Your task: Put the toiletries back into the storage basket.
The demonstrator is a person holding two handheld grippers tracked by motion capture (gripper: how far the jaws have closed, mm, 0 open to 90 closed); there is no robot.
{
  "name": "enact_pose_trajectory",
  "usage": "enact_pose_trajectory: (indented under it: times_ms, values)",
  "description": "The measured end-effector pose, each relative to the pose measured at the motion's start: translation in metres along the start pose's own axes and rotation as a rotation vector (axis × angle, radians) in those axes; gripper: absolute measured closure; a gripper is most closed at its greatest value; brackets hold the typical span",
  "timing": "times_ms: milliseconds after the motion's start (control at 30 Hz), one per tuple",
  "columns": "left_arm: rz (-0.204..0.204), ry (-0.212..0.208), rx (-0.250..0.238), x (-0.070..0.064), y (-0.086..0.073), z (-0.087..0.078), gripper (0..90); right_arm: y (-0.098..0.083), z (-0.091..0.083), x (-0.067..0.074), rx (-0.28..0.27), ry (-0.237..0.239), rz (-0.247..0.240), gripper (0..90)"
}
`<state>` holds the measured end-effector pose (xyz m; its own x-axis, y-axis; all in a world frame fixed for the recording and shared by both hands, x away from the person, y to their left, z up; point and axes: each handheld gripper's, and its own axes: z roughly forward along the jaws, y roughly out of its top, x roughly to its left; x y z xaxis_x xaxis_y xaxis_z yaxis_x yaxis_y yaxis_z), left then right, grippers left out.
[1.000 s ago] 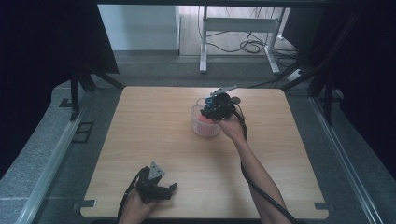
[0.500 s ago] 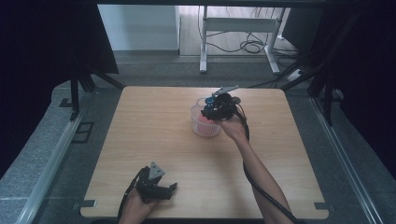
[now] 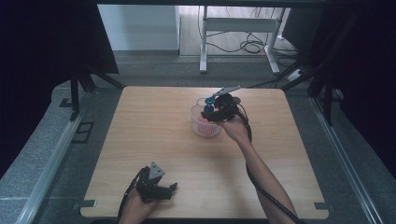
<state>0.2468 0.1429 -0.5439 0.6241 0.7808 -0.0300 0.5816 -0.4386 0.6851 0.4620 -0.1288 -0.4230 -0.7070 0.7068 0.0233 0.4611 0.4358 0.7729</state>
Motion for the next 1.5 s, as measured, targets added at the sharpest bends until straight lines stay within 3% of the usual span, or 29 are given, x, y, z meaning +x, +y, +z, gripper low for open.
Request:
enact_pose_trajectory:
  times_ms: [767, 1500]
  values:
    - [0.001, 0.001, 0.000, 0.000, 0.000, 0.000, 10.2, -0.007, -0.019, 0.012, 0.002, 0.006, -0.011, 13.6]
    - [0.000, 0.001, 0.000, 0.000, 0.000, 0.000, 10.2, -0.019, -0.037, 0.021, -0.016, 0.026, -0.038, 11.0]
